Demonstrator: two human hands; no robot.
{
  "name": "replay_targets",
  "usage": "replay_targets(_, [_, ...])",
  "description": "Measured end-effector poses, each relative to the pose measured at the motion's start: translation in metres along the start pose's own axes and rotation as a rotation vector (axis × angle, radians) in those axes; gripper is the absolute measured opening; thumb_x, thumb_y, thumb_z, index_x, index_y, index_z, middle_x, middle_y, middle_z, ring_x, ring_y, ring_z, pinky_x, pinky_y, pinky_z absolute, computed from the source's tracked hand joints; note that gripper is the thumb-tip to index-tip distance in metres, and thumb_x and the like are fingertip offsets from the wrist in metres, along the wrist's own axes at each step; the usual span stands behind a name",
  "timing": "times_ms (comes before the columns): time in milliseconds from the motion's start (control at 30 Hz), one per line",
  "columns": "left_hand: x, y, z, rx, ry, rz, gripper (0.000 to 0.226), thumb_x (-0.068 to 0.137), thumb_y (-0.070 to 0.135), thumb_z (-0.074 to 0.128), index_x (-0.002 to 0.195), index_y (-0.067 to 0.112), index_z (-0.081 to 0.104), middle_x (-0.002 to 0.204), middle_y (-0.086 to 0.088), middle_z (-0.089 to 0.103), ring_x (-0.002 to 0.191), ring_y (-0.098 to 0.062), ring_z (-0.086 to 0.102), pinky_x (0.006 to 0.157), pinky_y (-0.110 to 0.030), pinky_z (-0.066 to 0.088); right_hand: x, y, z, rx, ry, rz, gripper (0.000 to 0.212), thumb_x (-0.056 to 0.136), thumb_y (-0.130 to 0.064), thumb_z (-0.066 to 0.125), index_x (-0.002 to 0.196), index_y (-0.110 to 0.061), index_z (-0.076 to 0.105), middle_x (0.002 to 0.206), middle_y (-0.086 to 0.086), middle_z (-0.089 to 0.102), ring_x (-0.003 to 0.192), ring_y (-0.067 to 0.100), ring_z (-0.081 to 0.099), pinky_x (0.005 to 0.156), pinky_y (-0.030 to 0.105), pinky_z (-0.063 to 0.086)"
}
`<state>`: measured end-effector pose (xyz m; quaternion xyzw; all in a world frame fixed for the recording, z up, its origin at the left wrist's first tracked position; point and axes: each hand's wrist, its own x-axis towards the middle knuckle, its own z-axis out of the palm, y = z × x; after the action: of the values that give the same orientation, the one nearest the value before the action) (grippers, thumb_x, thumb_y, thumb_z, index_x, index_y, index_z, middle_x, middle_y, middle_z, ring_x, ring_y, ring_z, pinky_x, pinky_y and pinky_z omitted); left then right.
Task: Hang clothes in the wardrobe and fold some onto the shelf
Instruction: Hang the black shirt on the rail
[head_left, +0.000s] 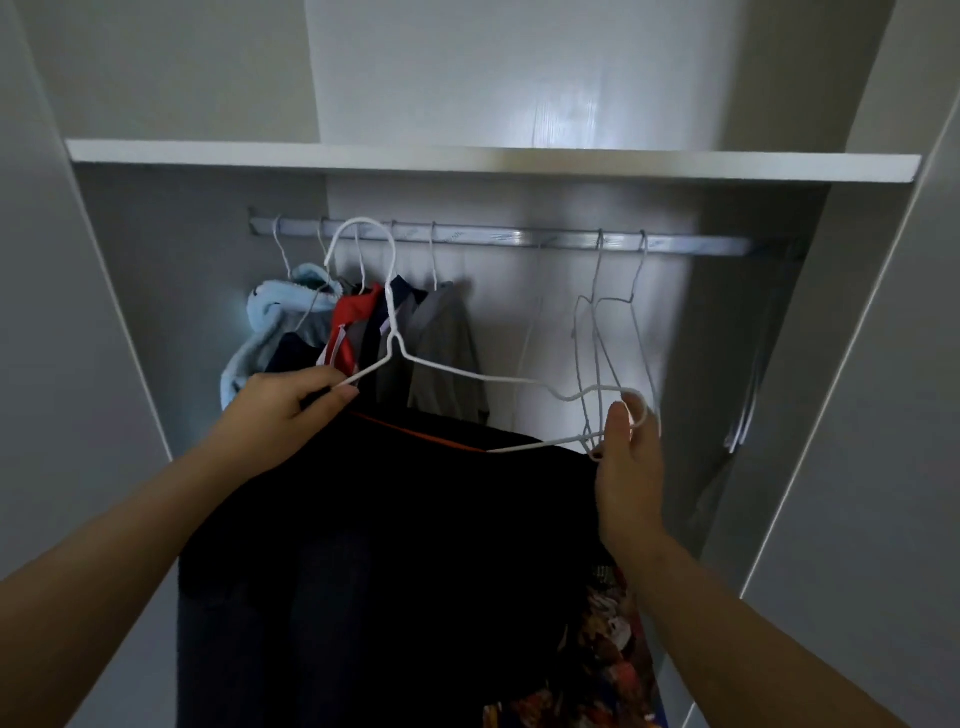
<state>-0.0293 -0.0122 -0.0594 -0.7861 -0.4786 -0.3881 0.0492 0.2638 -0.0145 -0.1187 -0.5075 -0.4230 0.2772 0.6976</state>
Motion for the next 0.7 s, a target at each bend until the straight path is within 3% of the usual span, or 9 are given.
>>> replay_targets(67, [-0.003,-0.008,-0.003,-0.019,-0.005,-0.029,0.012,0.089,0.009,0.059,0.084,0.016,0.068,0.075,0.02,0.061,0.074,0.023,0.05,0.069,0.005,0.033,-0.001,-0.005,0.014,-0.056,0.024,-0.067,0.027,0.098,-0.03,0.041,0.125,-0.029,0.048,0.091,-0.012,0.055,0.075,-0.007,0.055,0.077,0.013,0.045])
replay_targets(133, [-0.003,-0.012,-0.003,-0.054,0.005,-0.07,0.014,0.09,0.011,0.057,0.083,0.02,0.065,0.074,0.014,0.063,0.075,0.022,0.051,0.068,0.006,0.032,0.0,-0.008,0.024,-0.078,-0.006,-0.066,0.028,0.098,-0.028,0.04,0.126,-0.027,0.047,0.096,-0.001,0.056,0.08,0.009,0.053,0.08,0.026,0.045])
replay_targets(233, [-0.003,-0.016,0.0,-0.143,0.045,-0.144,0.021,0.092,0.013,0.053,0.078,0.025,0.062,0.073,0.014,0.065,0.076,0.021,0.051,0.069,0.006,0.031,-0.001,-0.009,0.033,-0.177,-0.102,-0.081,0.019,0.099,-0.029,0.037,0.112,-0.027,0.05,0.08,-0.001,0.056,0.065,0.007,0.051,0.057,0.005,0.04])
replay_targets(267, [-0.001,-0.017,0.001,-0.183,0.063,-0.16,0.024,0.093,0.013,0.052,0.076,0.028,0.06,0.075,0.018,0.065,0.075,0.021,0.051,0.069,0.006,0.031,-0.002,-0.009,0.036,-0.229,-0.11,-0.102,0.015,0.098,-0.03,0.038,0.102,-0.026,0.051,0.074,-0.004,0.055,0.062,0.005,0.051,0.051,0.006,0.04])
replay_targets(333, [0.001,-0.016,0.002,-0.273,0.111,-0.172,0.027,0.093,0.013,0.05,0.074,0.03,0.057,0.076,0.027,0.063,0.073,0.022,0.051,0.069,0.006,0.032,-0.005,-0.009,0.041,-0.323,-0.122,-0.132,0.021,0.097,-0.033,0.039,0.079,-0.025,0.047,0.065,-0.007,0.052,0.059,0.004,0.048,0.051,0.013,0.037])
replay_targets(467, [0.004,-0.017,0.002,-0.369,0.114,-0.112,0.026,0.094,0.011,0.048,0.078,0.028,0.059,0.073,0.011,0.06,0.072,0.015,0.052,0.071,0.003,0.035,-0.009,-0.006,0.042,-0.5,-0.223,-0.183,0.045,0.096,-0.043,0.036,0.058,-0.02,0.041,0.056,-0.005,0.048,0.055,0.008,0.046,0.054,0.022,0.033])
replay_targets(600, [0.012,-0.027,-0.006,-0.299,0.074,-0.107,0.028,0.093,0.013,0.05,0.071,0.028,0.054,0.06,0.007,0.054,0.062,0.01,0.051,0.062,0.001,0.035,-0.005,-0.005,0.035,-0.429,-0.12,-0.223,0.051,0.097,-0.04,0.034,0.055,-0.011,0.041,0.05,-0.003,0.041,0.052,0.011,0.04,0.053,0.022,0.032])
replay_targets(700, [0.014,-0.033,-0.013,-0.322,0.081,-0.114,0.029,0.093,0.01,0.051,0.07,0.028,0.055,0.063,0.007,0.054,0.061,0.011,0.051,0.061,0.001,0.035,-0.003,-0.005,0.036,-0.453,-0.122,-0.302,0.048,0.098,-0.033,0.038,0.053,-0.018,0.035,0.048,-0.008,0.036,0.048,0.006,0.036,0.051,0.012,0.032])
